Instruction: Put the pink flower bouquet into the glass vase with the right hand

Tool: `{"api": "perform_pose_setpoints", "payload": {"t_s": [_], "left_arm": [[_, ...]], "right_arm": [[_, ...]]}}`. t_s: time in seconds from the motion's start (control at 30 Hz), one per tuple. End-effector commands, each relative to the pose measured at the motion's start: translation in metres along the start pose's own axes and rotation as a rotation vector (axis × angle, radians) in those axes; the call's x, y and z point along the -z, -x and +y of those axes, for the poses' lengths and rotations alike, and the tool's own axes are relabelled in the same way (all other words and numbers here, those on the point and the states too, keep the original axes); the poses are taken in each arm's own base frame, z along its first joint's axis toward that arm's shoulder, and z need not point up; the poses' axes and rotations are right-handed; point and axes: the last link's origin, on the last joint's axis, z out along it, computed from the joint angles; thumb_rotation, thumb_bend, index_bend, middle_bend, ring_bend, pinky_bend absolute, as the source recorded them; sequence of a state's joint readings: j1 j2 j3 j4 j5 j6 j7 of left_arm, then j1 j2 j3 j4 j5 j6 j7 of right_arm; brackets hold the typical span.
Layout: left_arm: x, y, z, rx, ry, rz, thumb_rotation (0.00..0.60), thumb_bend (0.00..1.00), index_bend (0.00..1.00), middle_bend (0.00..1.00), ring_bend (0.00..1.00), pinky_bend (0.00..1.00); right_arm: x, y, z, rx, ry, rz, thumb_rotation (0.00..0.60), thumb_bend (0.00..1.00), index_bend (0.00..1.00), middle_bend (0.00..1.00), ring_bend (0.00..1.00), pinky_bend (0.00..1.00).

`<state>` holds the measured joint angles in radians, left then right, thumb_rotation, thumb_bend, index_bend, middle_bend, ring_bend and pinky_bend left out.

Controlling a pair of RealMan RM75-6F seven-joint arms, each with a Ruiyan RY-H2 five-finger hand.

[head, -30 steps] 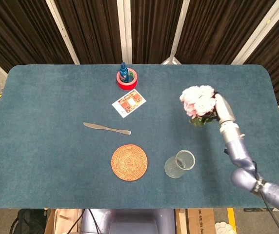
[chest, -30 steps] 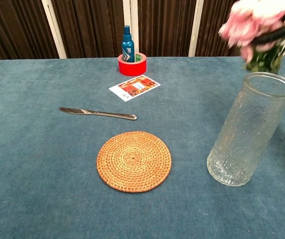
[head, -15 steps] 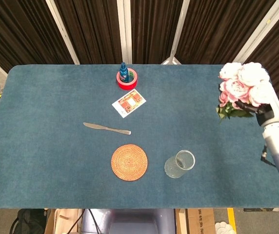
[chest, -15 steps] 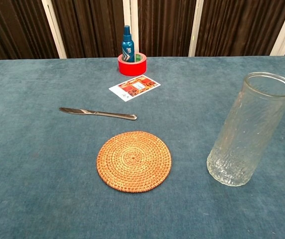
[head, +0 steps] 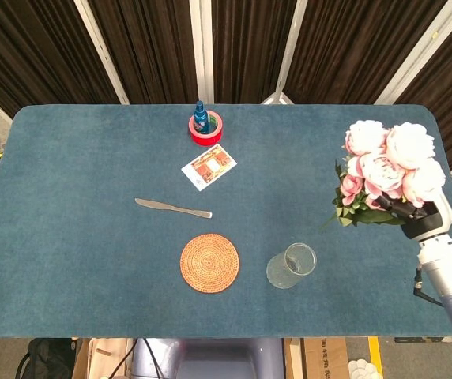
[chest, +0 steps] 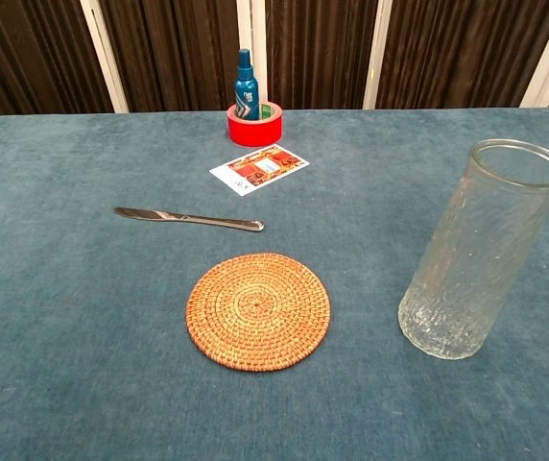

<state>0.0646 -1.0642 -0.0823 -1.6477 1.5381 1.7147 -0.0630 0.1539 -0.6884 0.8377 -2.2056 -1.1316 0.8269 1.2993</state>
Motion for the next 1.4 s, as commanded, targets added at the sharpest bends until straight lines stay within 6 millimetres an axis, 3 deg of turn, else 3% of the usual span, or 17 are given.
{"api": "perform_pose_setpoints", "payload": {"t_s": [0.03, 0.53, 1.13, 1.4], "left_arm": [[0.000, -0.001, -0.001, 0.002, -0.004, 0.000, 0.600, 0.21, 0.12, 0.00, 0.00, 0.05], [-0.001, -0.001, -0.003, 0.003, -0.010, -0.003, 0.600, 0.21, 0.12, 0.00, 0.00, 0.05], [-0.001, 0.003, 0.001, -0.015, -0.009, -0.010, 0.600, 0.21, 0.12, 0.00, 0.00, 0.05], [-0.001, 0.005, 0.003, -0.025, -0.006, -0.015, 0.600, 0.21, 0.12, 0.00, 0.00, 0.05]], "right_arm": [[0.001, 0.012, 0.000, -0.050, 0.005, -0.020, 0.600, 0.40, 0.61, 0.46, 0.47, 0.10], [0.012, 0.018, 0.033, -0.081, 0.030, -0.031, 0.600, 0.40, 0.61, 0.46, 0.47, 0.10], [0.031, -0.001, 0.073, -0.051, 0.063, -0.033, 0.600, 0.40, 0.61, 0.46, 0.47, 0.12], [0.046, -0.001, 0.106, -0.035, 0.129, -0.078, 0.600, 0.40, 0.61, 0.46, 0.47, 0.12]]}}
